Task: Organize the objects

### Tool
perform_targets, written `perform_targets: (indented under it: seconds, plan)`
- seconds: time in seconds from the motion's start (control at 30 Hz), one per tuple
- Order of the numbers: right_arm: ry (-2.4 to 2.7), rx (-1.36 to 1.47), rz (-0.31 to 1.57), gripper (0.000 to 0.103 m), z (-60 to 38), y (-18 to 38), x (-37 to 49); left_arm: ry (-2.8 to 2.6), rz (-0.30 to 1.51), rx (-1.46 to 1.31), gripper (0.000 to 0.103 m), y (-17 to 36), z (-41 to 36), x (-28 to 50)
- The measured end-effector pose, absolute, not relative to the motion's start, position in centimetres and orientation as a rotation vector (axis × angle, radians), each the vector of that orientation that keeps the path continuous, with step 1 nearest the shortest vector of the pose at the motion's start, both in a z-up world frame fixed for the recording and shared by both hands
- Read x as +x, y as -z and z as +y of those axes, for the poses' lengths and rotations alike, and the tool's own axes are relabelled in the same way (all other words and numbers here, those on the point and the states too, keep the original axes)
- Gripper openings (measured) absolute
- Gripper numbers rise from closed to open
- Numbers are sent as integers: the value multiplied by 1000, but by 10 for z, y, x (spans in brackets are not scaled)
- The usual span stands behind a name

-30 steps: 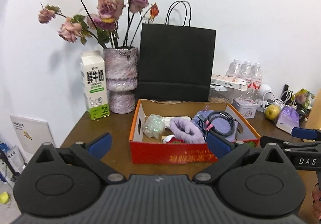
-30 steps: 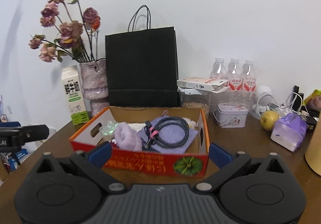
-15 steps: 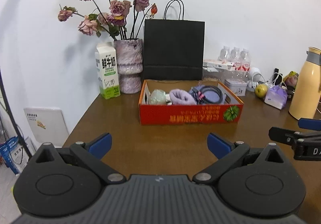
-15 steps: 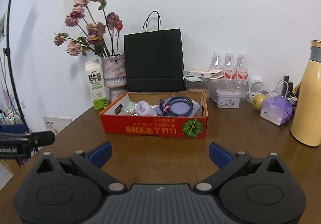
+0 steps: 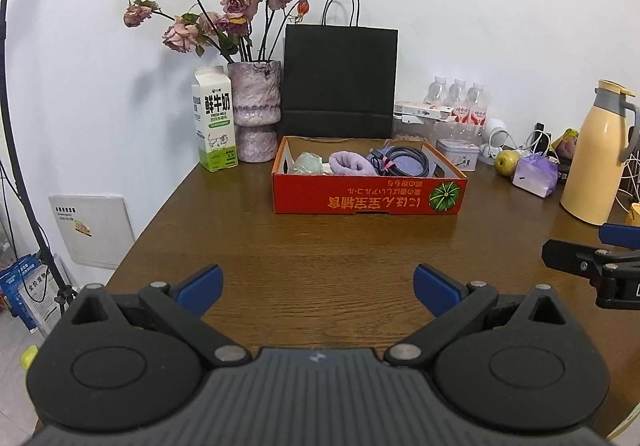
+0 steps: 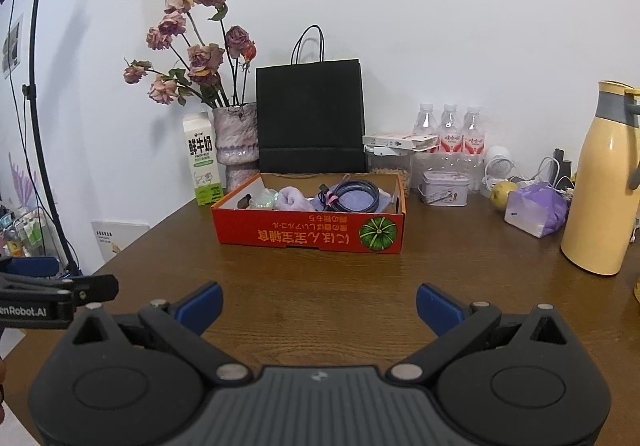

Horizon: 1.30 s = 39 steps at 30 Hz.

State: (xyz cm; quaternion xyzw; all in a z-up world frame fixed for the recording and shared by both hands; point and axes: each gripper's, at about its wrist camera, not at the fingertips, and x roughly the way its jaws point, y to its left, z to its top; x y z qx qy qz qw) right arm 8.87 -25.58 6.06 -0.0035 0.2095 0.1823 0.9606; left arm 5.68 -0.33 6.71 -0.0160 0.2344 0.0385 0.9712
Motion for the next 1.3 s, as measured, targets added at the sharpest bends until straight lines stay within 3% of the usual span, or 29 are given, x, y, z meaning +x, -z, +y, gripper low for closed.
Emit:
perform_targets:
  seconds: [1.3]
  plan:
    - [-369,-24,421,103,-257,-61,75,-59,473,-39,103,-69,-5,46]
